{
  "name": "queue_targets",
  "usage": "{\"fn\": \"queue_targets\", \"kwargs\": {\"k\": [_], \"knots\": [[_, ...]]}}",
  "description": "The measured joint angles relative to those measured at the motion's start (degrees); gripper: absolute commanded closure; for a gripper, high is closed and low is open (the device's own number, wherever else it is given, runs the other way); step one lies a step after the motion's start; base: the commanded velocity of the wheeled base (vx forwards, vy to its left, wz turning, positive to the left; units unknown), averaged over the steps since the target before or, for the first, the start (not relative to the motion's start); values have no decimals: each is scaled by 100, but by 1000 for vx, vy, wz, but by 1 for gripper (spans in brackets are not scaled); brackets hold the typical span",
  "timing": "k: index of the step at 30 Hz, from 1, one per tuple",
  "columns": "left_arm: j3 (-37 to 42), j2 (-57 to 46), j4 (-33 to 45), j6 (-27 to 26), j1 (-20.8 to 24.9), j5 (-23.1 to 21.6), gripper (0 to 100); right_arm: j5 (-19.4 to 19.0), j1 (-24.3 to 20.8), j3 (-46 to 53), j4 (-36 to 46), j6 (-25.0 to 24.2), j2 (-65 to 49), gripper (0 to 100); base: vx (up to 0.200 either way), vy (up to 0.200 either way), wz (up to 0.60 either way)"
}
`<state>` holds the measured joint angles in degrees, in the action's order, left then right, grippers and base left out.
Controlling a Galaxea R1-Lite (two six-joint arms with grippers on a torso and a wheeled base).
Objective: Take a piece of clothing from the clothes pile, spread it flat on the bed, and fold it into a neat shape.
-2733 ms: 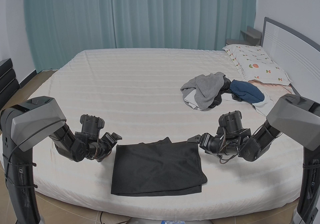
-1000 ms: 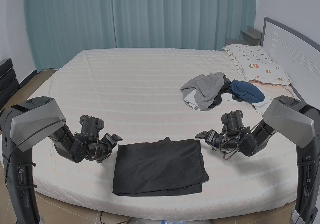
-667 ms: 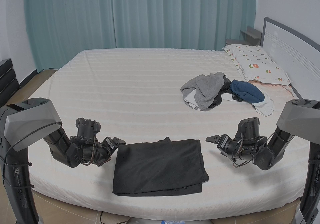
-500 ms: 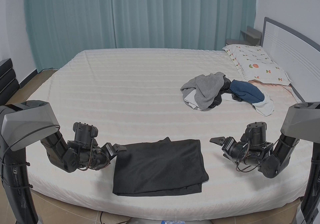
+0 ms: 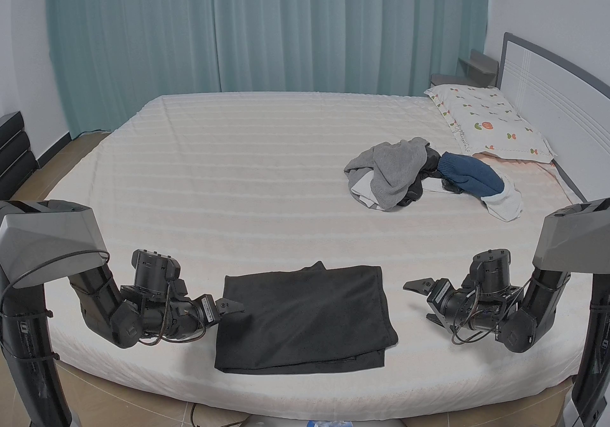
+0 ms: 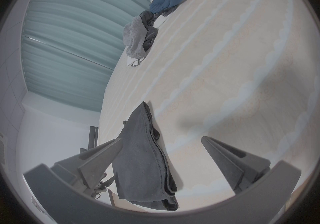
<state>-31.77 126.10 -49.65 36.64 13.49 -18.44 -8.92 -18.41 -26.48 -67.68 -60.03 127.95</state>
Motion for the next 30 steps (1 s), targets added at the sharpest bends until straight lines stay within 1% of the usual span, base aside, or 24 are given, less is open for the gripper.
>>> {"fn": "queue_targets", "kwargs": {"k": [8,19,20,26,30], "knots": [[40,199,-629,-17,139,20,0,-55,-30,22,-184,-82,129,0,0,0,0],[-73,413,-697,-9,229,68,0,-54,-28,18,-202,-88,149,0,0,0,0],[-76,419,-697,-5,233,71,100,-51,-28,22,-202,-90,146,0,0,0,0],[-83,435,-697,49,232,77,100,-46,-30,29,-200,-90,140,0,0,0,0],[-80,430,-701,195,216,79,100,-46,-30,29,-200,-90,132,0,0,0,0]]}}
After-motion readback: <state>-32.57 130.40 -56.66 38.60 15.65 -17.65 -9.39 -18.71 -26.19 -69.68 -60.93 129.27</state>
